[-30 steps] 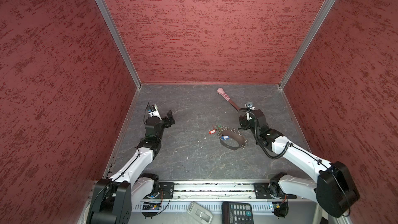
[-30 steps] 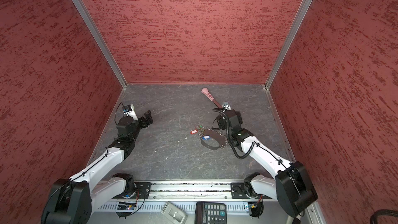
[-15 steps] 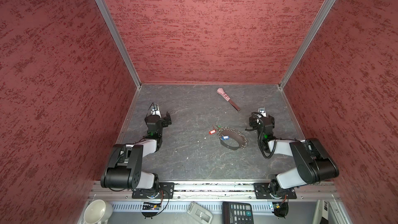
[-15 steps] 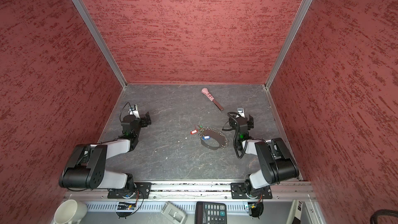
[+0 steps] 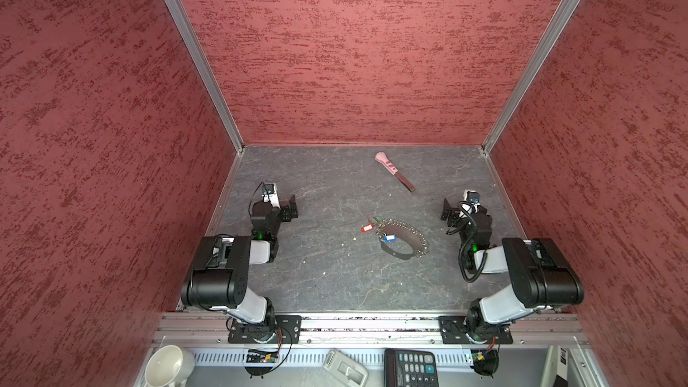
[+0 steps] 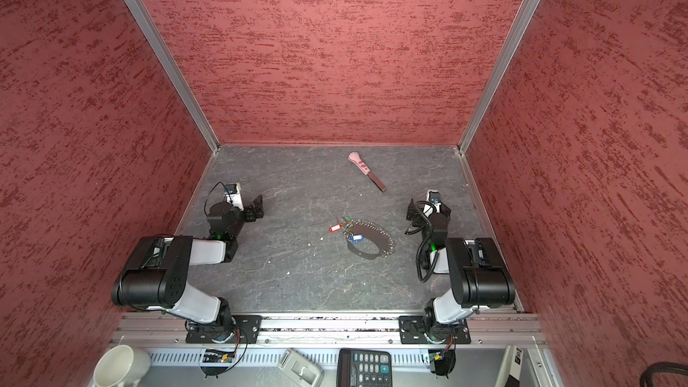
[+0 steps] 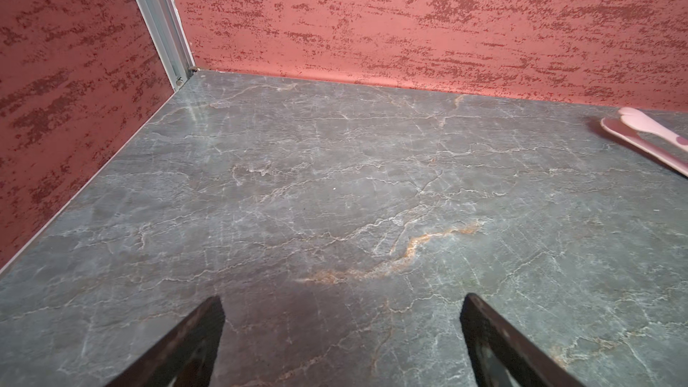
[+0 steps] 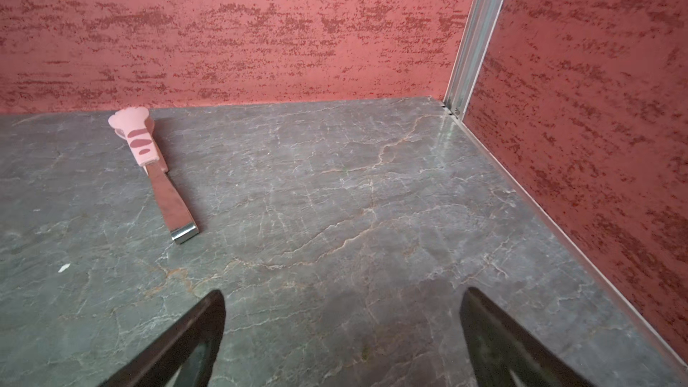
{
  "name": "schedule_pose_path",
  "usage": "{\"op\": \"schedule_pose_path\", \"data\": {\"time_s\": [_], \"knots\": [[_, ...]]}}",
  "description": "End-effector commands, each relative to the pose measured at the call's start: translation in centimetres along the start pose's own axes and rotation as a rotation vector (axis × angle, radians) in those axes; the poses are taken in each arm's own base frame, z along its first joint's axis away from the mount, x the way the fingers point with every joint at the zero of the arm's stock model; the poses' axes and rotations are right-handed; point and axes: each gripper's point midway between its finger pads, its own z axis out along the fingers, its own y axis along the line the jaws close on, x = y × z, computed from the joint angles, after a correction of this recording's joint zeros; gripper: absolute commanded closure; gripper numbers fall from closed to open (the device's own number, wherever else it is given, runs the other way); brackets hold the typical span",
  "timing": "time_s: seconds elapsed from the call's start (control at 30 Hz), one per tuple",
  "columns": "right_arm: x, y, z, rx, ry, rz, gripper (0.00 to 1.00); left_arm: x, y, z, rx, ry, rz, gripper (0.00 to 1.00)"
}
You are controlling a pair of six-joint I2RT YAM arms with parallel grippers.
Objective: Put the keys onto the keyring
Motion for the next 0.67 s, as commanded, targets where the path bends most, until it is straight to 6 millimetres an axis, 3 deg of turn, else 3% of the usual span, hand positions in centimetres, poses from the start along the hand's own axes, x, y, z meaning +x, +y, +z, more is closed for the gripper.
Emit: {"op": "schedule_pose_path", "data": {"time_s": [0.0, 0.1, 0.37, 0.63], "knots": [[-2.1, -1.6, -0.1, 0.087, -0.089, 0.070, 0.01, -1.1, -0.3, 0.1, 0.020, -0.038, -0.003, 0.00], [-2.3, -1.9, -0.5, 0.102, -0.111, 0.080, 0.01, -1.1, -0.3, 0.0, 0.018, -0.038, -0.003, 0.00], [-2.2, 0.1, -0.1, -0.005, -0.091, 0.023, 0.01, -1.1, -0.3, 0.0, 0.020, -0.040, -0.003, 0.00], [-2.2, 0.2, -0.5, -0.012, -0.100, 0.023, 0.01, -1.1, -0.3, 0.0, 0.020, -0.039, -0.003, 0.00]]}}
